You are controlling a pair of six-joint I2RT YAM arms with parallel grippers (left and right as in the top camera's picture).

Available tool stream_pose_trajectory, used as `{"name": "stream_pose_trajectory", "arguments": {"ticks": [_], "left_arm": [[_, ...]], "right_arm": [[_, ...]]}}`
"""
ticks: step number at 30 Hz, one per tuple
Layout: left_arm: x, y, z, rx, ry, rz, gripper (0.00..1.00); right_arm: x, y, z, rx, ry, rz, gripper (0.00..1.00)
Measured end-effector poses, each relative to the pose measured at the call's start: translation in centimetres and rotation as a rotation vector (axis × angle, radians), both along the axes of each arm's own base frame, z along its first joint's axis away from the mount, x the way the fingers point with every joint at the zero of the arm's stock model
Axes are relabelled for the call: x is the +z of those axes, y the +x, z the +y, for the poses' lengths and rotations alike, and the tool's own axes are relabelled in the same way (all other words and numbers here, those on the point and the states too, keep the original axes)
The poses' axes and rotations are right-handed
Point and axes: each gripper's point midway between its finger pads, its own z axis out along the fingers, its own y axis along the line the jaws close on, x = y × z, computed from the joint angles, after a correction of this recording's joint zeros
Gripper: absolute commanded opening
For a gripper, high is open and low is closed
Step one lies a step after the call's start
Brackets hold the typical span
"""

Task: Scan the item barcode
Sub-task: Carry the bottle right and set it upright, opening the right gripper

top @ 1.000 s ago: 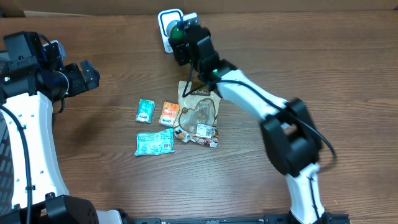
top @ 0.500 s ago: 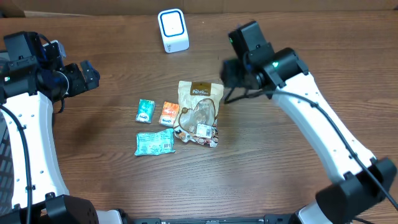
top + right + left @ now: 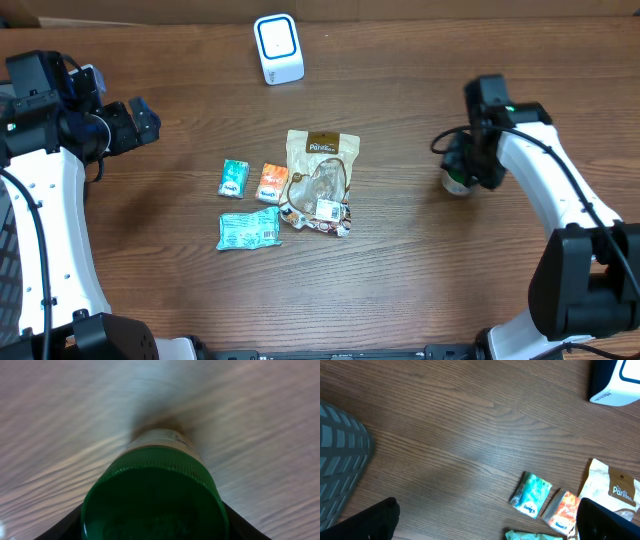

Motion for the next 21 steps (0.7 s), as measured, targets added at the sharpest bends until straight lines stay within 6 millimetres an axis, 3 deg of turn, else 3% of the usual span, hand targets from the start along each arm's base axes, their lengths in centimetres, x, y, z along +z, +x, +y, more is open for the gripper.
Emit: {"name": "stream_pose_trajectory", "arguments": {"ticks": [3, 12, 13, 14, 15, 16, 18, 21], "left_arm": [[0.0, 0.0, 0.0, 0.0, 0.0, 0.0, 1.0], [0.0, 0.0, 0.0, 0.0, 0.0, 0.0, 0.99], [0.0, 0.0, 0.0, 0.0, 0.0, 0.0, 1.0], [0.0, 0.0, 0.0, 0.0, 0.0, 0.0, 1.0], [0.0, 0.0, 0.0, 0.0, 0.0, 0.0, 1.0], [0.0, 0.0, 0.0, 0.0, 0.0, 0.0, 0.99], [0.0, 0.0, 0.0, 0.0, 0.0, 0.0, 1.0], [0.0, 0.0, 0.0, 0.0, 0.0, 0.0, 0.99]], "right_arm": [[-1.4, -0.6, -1.7, -0.061, 0.012, 0.009, 0.07], [-1.4, 1.1, -6.2, -0.192, 0.024, -0.092, 0.08], [-1.4, 1.2, -6.5, -0.202, 0.023, -0.1, 0.13], [-1.4, 1.2, -6.7, -0.207, 0.023, -0.103, 0.31], [-1.4, 1.2, -6.9, -0.212, 0.022, -0.105, 0.63], [-1.4, 1.2, -6.9, -0.216, 0.023, -0.104, 0.79], [-1.5, 1.1, -6.9, -0.219, 0.025, -0.099, 0.92], [-1.6, 0.3, -6.5, -0.213, 0.038, -0.064, 0.95]]}}
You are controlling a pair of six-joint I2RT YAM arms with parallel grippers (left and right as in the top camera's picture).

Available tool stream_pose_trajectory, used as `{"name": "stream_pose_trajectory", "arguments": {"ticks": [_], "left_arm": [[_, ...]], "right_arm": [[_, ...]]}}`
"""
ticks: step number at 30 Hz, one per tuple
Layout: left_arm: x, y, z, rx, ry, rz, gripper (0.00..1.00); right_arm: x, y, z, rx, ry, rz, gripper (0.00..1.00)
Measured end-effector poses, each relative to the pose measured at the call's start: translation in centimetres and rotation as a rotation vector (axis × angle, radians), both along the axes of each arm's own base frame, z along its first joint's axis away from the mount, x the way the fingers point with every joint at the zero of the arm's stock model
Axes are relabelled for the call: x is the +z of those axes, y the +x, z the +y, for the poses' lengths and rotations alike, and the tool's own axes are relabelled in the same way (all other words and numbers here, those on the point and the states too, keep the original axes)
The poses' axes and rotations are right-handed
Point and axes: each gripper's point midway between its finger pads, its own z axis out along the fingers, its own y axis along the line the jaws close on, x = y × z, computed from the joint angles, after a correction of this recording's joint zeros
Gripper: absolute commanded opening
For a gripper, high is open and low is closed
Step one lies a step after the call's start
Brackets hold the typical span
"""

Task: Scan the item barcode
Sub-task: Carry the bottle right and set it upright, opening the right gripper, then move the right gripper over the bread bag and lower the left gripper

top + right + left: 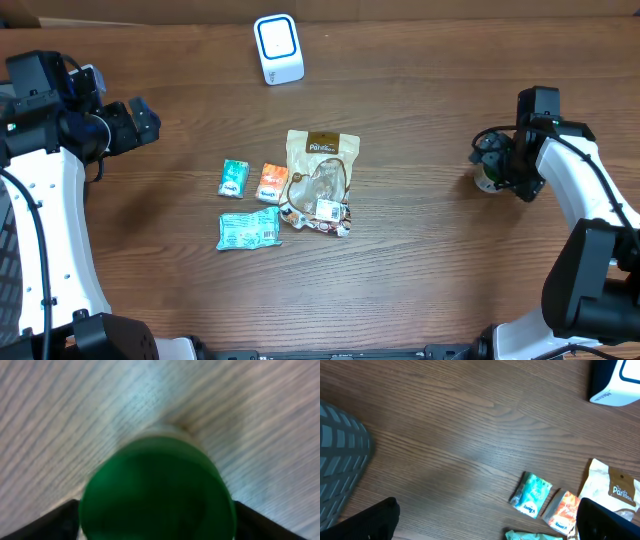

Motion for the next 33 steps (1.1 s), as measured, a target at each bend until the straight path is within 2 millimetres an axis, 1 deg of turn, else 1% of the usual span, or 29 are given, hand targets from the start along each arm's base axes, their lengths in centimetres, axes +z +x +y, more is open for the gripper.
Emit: {"name": "stream_pose_trajectory", "arguments": {"ticks": [2, 3, 4, 5, 8, 11, 14, 17, 20, 23, 27, 30, 33], "left_arm": [[0.0, 0.0, 0.0, -0.001, 0.0, 0.0, 1.0], [0.0, 0.0, 0.0, 0.0, 0.0, 0.0, 1.0], [0.0, 0.0, 0.0, 0.0, 0.0, 0.0, 1.0], [0.0, 0.0, 0.0, 0.0, 0.0, 0.0, 1.0], [0.0, 0.0, 0.0, 0.0, 0.0, -0.001, 1.0], [0.0, 0.0, 0.0, 0.0, 0.0, -0.001, 1.0], [0.0, 0.0, 0.0, 0.0, 0.0, 0.0, 1.0], [0.0, 0.0, 0.0, 0.0, 0.0, 0.0, 1.0], [0.0, 0.0, 0.0, 0.0, 0.0, -0.001, 1.0], [0.0, 0.0, 0.0, 0.0, 0.0, -0.001, 1.0], [0.0, 0.0, 0.0, 0.0, 0.0, 0.0, 0.99], [0.0, 0.0, 0.0, 0.0, 0.0, -0.001, 1.0], [0.0, 0.0, 0.0, 0.0, 0.0, -0.001, 1.0]], "right_arm": [[0.4, -0.6, 0.2, 0.004, 0.012, 0.033, 0.97], [0.8, -0.7, 0.3, 0.004, 0.02, 0.039, 0.98], [1.6, -0.4, 0.5, 0.006, 0.03, 0.037, 1.0], [2.5, 0.1, 0.6, 0.008, 0.039, 0.022, 1.0], [6.2, 2.3, 1.4, 0.027, 0.09, -0.053, 1.0], [9.8, 4.6, 2.8, 0.062, 0.17, -0.161, 1.0], [11.4, 5.8, 4.8, 0.114, 0.268, -0.227, 1.0], [11.7, 6.0, 7.0, 0.169, 0.333, -0.24, 1.0], [11.3, 5.9, 10.2, 0.259, 0.369, -0.241, 0.97], [10.3, 5.1, 14.1, 0.361, 0.397, -0.215, 0.97], [8.5, 3.5, 17.6, 0.447, 0.406, -0.145, 0.94], [7.1, 3.1, 18.8, 0.476, 0.404, -0.114, 0.91], [5.2, 2.9, 19.2, 0.485, 0.397, -0.096, 0.91]]}}
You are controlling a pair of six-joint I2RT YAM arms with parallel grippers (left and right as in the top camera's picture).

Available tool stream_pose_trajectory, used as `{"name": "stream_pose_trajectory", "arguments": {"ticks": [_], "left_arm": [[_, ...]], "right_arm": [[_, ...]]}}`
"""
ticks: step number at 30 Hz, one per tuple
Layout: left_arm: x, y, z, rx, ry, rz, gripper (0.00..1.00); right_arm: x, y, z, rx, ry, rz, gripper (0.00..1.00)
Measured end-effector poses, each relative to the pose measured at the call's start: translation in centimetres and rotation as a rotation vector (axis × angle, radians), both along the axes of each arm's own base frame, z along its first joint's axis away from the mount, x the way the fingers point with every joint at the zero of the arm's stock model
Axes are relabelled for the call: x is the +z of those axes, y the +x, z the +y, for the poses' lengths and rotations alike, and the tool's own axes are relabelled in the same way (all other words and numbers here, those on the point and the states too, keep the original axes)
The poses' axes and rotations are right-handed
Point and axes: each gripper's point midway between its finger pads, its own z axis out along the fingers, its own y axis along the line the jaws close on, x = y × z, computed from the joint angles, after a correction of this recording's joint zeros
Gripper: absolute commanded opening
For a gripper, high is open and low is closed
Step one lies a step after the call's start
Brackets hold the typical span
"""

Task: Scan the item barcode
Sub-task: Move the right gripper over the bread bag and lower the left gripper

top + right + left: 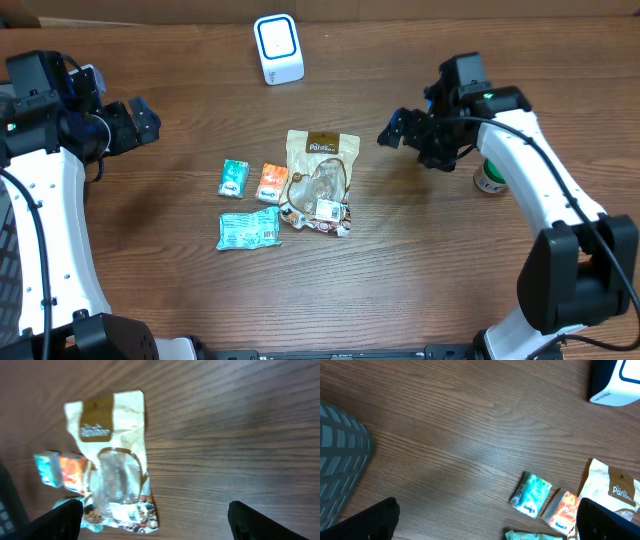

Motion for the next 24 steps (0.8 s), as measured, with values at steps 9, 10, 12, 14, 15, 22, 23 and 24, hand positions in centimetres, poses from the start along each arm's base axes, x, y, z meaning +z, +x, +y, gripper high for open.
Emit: {"name": "stream_pose_trajectory", "arguments": {"ticks": [9, 10, 12, 14, 15, 22, 23, 24], "left_arm": [[0.0, 0.1, -0.4, 0.0, -0.025, -0.005, 1.0], [0.0, 0.0, -0.6, 0.003, -0.045, -0.005, 1.0], [0.0, -0.1, -1.4, 0.006, -0.096, -0.004, 0.98], [0.2, 0.1, -2.4, -0.005, -0.154, -0.017, 1.0], [0.3, 0.3, -3.1, -0.028, -0.188, -0.027, 1.0], [0.6, 1.2, -9.7, -0.196, -0.332, -0.048, 0.13], [0.6, 1.4, -11.2, -0.239, -0.342, -0.044, 0.04], [0.5, 1.6, -12.6, -0.276, -0.351, -0.042, 0.04]], "right_arm": [[-1.9, -0.9, 0.0, 0.005, -0.013, 0.039, 0.91], [-2.0, -1.0, 0.0, 0.005, -0.013, 0.043, 0.91], [-2.0, -1.1, -0.1, 0.004, -0.014, 0.044, 0.91], [-2.0, -1.1, -0.1, 0.005, -0.014, 0.044, 0.91], [-2.0, -1.1, -0.1, 0.005, -0.014, 0.045, 0.91], [-2.0, -1.1, -0.1, 0.005, -0.014, 0.047, 0.91], [-2.0, -1.1, -0.1, 0.005, -0.014, 0.047, 0.91], [-2.0, -1.1, -0.1, 0.005, -0.014, 0.047, 0.91]]}}
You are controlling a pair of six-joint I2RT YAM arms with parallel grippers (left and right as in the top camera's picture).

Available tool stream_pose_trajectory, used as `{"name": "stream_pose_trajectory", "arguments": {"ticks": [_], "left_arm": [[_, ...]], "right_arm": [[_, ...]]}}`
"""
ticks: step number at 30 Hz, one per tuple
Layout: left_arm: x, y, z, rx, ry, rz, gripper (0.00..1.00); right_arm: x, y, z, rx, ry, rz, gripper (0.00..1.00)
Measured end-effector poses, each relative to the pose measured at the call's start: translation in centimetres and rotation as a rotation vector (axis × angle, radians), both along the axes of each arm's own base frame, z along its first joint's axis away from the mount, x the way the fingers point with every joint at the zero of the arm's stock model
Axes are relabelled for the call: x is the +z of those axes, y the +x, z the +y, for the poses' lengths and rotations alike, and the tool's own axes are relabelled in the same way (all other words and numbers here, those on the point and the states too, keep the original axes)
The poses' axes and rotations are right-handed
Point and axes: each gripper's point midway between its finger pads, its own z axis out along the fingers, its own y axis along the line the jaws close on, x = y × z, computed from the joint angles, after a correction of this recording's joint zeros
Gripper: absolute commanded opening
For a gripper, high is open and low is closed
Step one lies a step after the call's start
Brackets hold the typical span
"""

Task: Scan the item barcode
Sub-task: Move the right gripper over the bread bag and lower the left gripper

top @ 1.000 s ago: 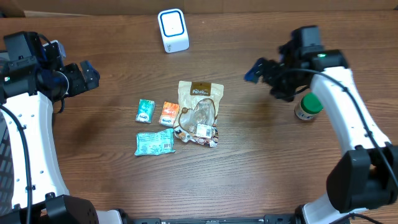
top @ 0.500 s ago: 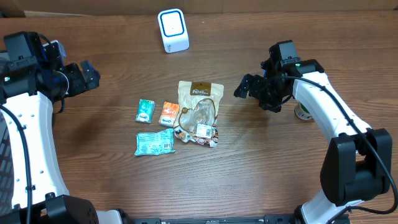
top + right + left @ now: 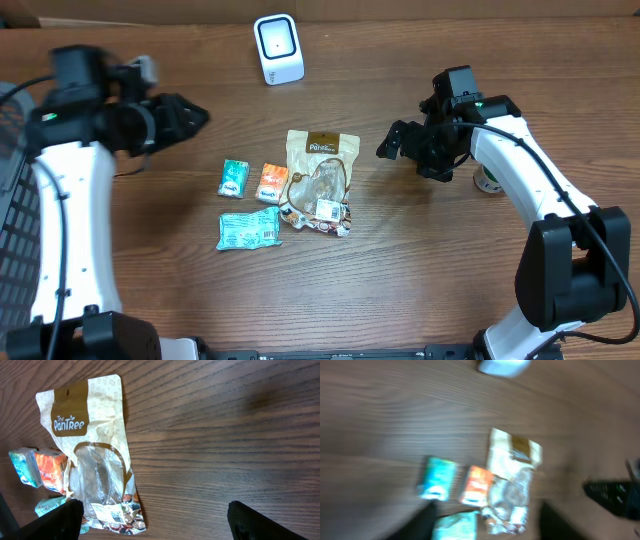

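The white barcode scanner (image 3: 278,48) stands at the back of the table. In the middle lie a tan snack bag (image 3: 318,180) (image 3: 95,460), a small teal pack (image 3: 234,177), an orange pack (image 3: 271,182) and a flat teal pack (image 3: 248,229). My left gripper (image 3: 192,116) (image 3: 487,527) is open, left of and behind the items, in a blurred view. My right gripper (image 3: 392,142) (image 3: 162,522) is open and empty, just right of the snack bag. A green-capped bottle (image 3: 489,180) stands upright at the right.
The wooden table (image 3: 420,280) carries everything. My right forearm (image 3: 510,160) passes beside the bottle. A dark grid mat (image 3: 15,260) lies off the table's left edge.
My left gripper has moved right, from the far left edge toward the group of packs, and its view is now blurred. My right gripper has barely shifted and stays open.
My right gripper was around the green-capped bottle right of centre, then with it farther right. Then the bottle stood alone at the right and the gripper was open near the snack bag. The left arm was still until now.
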Motion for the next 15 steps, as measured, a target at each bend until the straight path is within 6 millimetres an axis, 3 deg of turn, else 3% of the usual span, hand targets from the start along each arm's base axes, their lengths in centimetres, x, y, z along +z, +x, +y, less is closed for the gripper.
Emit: {"name": "stream_pose_trajectory", "arguments": {"ticks": [4, 9, 13, 15], "left_arm": [[-1.2, 0.9, -6.0, -0.134, -0.028, 0.004, 0.04], [-4.5, 0.4, -12.7, -0.211, -0.003, 0.095, 0.04], [-7.7, -0.6, -15.9, -0.22, 0.043, 0.189, 0.04], [-9.3, -0.8, -16.6, -0.213, 0.058, 0.234, 0.04]], "right_arm": [[0.0, 0.0, 0.0, 0.0, 0.0, 0.0, 0.91], [0.0, 0.0, 0.0, 0.0, 0.0, 0.0, 0.91], [-0.1, -0.1, 0.0, 0.0, -0.001, 0.003, 0.91], [-0.2, -0.2, 0.0, 0.0, -0.001, 0.005, 0.91]]}}
